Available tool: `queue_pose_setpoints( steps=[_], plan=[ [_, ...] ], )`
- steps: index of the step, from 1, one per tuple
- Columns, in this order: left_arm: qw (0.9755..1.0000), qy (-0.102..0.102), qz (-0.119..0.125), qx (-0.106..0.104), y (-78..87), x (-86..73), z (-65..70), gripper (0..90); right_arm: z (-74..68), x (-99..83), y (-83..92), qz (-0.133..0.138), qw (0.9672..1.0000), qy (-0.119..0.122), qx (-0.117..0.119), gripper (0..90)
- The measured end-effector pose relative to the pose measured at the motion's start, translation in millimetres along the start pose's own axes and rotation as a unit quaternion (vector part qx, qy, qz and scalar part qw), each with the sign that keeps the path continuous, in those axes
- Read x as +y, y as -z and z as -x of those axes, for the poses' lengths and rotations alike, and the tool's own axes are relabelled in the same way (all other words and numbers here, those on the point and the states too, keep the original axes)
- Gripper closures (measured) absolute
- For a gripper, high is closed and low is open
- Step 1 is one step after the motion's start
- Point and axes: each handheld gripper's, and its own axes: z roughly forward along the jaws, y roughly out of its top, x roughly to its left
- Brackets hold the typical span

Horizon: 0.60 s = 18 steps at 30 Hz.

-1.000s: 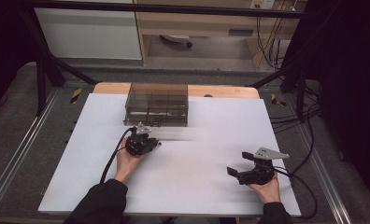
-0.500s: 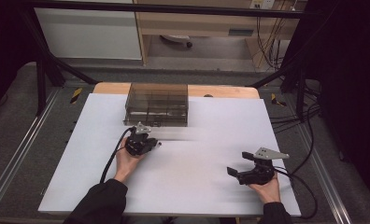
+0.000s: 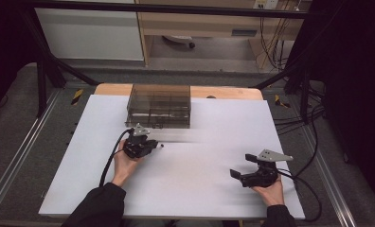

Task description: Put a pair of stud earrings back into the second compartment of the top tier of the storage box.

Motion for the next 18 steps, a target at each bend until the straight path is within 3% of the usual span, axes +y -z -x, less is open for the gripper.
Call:
queue_pose_setpoints(
  steps=[11, 18],
  plan=[
    [1.0000, -0.007, -0.003, 0.000, 20.7, 4.1, 6.5, 81.9, 0.1, -0.2, -0.1, -0.002, 1.0000, 0.001, -0.001, 0.7],
    [0.9999, -0.013, 0.009, -0.007, 36.5, 11.6, 9.4, 81.9, 0.0, -0.2, -0.2, -0.002, 1.0000, 0.001, 0.000, 0.7]
  ],
)
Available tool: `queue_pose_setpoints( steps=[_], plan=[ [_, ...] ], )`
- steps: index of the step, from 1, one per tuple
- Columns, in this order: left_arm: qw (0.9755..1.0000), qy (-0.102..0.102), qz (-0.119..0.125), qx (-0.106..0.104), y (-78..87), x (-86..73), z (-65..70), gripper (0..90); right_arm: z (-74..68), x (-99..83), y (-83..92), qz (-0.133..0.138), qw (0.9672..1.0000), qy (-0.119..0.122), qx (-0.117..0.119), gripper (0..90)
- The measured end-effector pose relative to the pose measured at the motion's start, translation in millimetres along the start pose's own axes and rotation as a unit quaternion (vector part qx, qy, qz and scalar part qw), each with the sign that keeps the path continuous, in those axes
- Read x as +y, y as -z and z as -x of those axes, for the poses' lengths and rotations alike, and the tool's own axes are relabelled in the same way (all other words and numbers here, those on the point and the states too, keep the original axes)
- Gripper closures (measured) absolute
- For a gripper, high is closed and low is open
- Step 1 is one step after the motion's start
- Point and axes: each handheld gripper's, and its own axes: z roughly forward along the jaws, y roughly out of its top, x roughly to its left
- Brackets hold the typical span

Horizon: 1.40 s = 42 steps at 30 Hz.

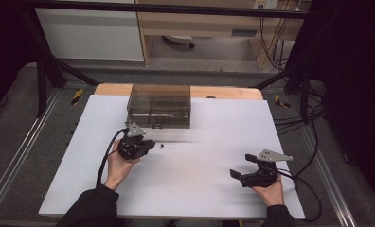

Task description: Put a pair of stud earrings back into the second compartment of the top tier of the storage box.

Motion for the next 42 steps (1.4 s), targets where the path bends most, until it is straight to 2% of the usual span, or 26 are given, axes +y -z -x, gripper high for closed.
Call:
queue_pose_setpoints(
  steps=[10, 20, 36, 39, 42],
  plan=[
    [0.9999, -0.015, 0.005, 0.002, 13.4, 17.4, 3.7, 81.9, 0.1, 0.0, 0.0, 0.000, 1.0000, 0.001, 0.000, 0.7],
    [0.9997, -0.019, 0.011, 0.006, 20.7, 39.4, -0.3, 82.0, 0.0, 0.0, 0.0, 0.000, 1.0000, 0.001, 0.000, 0.7],
    [0.9997, -0.003, 0.009, 0.021, 4.4, 66.2, -16.6, 81.9, 0.0, -0.1, 0.0, -0.001, 1.0000, 0.001, 0.000, 0.7],
    [0.9997, 0.009, 0.011, 0.019, 0.6, 69.1, -20.6, 81.9, 0.1, -0.1, 0.1, 0.000, 1.0000, 0.002, 0.000, 0.7],
    [0.9996, 0.012, 0.010, 0.022, -3.2, 72.7, -23.8, 81.9, 0.0, -0.2, -0.2, -0.001, 1.0000, 0.002, -0.001, 0.7]
  ],
)
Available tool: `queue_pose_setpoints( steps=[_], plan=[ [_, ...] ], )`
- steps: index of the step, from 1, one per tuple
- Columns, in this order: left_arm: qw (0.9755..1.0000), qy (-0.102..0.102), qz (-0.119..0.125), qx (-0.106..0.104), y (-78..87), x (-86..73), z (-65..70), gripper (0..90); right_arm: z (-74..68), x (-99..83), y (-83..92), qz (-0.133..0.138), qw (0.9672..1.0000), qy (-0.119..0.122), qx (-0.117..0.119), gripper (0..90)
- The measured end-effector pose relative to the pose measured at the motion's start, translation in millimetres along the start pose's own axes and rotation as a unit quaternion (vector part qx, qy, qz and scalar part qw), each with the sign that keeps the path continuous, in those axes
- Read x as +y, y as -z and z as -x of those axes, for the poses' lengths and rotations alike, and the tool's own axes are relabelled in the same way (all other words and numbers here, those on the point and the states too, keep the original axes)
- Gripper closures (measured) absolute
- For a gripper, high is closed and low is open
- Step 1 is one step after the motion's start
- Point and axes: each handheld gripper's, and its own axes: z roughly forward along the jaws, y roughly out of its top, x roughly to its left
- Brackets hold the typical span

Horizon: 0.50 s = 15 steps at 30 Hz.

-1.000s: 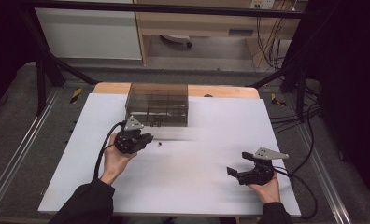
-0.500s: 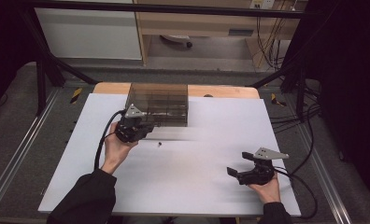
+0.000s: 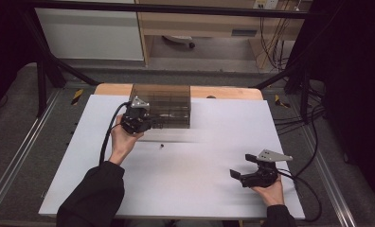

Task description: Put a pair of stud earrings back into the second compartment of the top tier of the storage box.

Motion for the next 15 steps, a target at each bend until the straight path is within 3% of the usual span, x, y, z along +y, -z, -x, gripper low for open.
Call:
queue_pose_setpoints(
  steps=[9, 15],
  plan=[
    [0.9999, 0.011, 0.011, 0.007, -11.9, 6.5, -4.5, 81.9, -0.1, 0.0, -0.1, -0.001, 1.0000, -0.001, 0.000, 0.7],
    [0.9998, 0.010, 0.006, 0.013, -21.8, 4.3, -9.3, 81.8, 0.1, 0.1, 0.2, 0.000, 1.0000, 0.001, 0.000, 0.7]
  ],
)
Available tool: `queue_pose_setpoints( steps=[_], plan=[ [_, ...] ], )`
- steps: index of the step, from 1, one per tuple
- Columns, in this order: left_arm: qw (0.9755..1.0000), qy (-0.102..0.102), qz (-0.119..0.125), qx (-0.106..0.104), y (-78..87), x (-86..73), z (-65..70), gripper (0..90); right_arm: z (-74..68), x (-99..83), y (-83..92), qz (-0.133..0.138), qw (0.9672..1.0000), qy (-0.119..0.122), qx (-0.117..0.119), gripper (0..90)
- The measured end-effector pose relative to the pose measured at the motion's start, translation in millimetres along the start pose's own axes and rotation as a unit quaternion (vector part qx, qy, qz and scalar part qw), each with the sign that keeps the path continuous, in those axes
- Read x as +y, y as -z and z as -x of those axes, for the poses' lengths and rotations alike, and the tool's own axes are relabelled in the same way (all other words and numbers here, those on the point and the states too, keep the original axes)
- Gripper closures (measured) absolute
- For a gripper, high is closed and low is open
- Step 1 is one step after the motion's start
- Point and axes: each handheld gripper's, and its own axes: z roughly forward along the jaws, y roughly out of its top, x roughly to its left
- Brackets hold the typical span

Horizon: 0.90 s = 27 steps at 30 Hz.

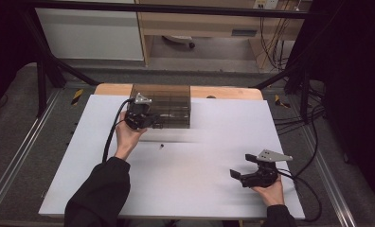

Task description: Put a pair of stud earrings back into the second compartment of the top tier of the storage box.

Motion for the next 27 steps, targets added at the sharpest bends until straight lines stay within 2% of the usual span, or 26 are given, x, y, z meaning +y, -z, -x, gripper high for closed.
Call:
queue_pose_setpoints(
  steps=[10, 14, 19, 21, 22, 24, 27],
  plan=[
    [0.9999, 0.001, -0.015, 0.005, -11.3, -3.3, -3.4, 81.4, -0.1, -0.1, -0.2, -0.001, 1.0000, -0.001, 0.000, 0.7],
    [0.9999, 0.003, -0.013, 0.006, -11.5, -3.4, -4.1, 79.9, -0.1, 0.0, -0.1, 0.000, 1.0000, -0.001, 0.000, 0.7],
    [1.0000, 0.001, -0.007, 0.006, -5.5, -2.0, -3.5, 71.9, -0.1, 0.1, -0.1, 0.000, 1.0000, -0.001, 0.001, 0.7],
    [1.0000, 0.000, -0.004, 0.006, -1.9, -1.8, -2.4, 64.2, -0.1, 0.1, 0.1, 0.000, 1.0000, -0.001, 0.000, 0.7],
    [1.0000, -0.003, -0.004, 0.005, 0.3, -1.8, -1.8, 64.2, -0.1, 0.1, 0.1, 0.000, 1.0000, -0.001, 0.000, 0.7],
    [1.0000, -0.006, -0.002, 0.002, 5.0, -2.5, 0.0, 58.5, 0.2, 0.2, 0.2, 0.001, 1.0000, 0.000, 0.000, 0.7],
    [0.9999, -0.009, 0.011, -0.004, 13.3, -5.8, 3.3, 49.9, 0.1, 0.1, 0.2, 0.000, 1.0000, 0.000, 0.000, 0.7]
  ],
)
